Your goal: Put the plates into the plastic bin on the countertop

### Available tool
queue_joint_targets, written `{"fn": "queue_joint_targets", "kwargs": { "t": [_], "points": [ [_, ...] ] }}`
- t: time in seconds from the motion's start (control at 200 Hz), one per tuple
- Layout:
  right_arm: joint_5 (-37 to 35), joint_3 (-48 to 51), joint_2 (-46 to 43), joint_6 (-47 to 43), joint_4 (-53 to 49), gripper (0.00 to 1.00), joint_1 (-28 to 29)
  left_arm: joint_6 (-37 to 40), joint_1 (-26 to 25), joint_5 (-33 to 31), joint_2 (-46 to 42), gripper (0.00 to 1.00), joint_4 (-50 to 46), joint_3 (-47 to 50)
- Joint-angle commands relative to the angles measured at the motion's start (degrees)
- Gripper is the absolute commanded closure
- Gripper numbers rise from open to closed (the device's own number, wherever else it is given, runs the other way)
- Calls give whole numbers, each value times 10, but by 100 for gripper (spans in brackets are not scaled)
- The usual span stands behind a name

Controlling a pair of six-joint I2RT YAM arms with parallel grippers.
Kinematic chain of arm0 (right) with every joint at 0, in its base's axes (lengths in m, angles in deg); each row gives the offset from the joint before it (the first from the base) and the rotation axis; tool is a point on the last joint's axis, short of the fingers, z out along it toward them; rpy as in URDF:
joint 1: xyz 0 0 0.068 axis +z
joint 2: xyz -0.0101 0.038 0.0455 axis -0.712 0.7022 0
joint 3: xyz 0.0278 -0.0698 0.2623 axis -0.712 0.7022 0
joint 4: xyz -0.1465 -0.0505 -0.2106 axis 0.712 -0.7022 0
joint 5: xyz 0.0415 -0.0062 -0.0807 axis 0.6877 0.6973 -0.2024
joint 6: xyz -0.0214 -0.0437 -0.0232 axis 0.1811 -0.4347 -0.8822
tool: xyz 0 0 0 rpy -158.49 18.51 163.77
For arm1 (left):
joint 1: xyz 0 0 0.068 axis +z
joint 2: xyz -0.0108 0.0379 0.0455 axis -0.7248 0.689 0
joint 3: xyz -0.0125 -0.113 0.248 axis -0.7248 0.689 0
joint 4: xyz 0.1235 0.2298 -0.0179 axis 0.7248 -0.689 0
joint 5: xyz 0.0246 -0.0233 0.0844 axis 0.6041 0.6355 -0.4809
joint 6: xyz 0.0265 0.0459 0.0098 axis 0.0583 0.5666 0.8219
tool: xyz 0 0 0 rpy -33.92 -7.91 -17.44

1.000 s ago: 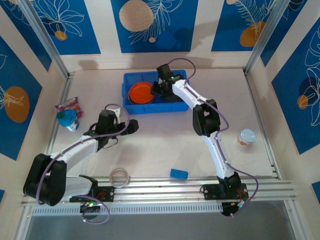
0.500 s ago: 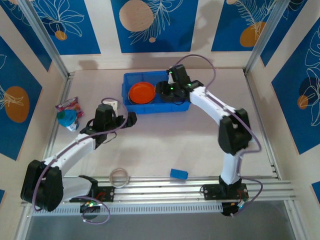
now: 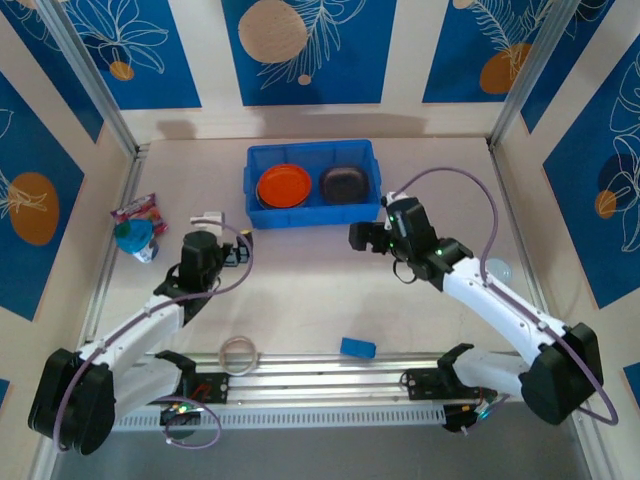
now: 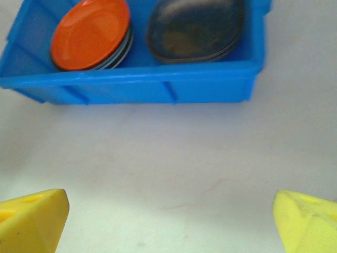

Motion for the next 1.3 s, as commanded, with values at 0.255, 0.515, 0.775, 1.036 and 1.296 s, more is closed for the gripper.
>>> {"fn": "queue_joint_targets", "kwargs": {
  "t": [0.255, 0.515, 0.775, 1.036, 1.296],
  "points": [
    [-87, 123, -19, -113, 210, 1, 2, 147, 77, -141, 63, 0, 204, 82],
    [-101, 162, -12, -137, 282, 1, -41, 118, 167, 2, 265, 0, 498, 101],
    [-110, 200, 37, -169, 386, 1, -169, 123, 177, 66, 303, 0, 555, 120],
    [-3, 235, 171, -201, 595, 1, -261, 125, 176, 63, 310, 0, 535, 104],
    [78, 250, 230, -184, 662, 1, -301, 127, 177, 70, 310, 0, 428, 47]
  ]
}}
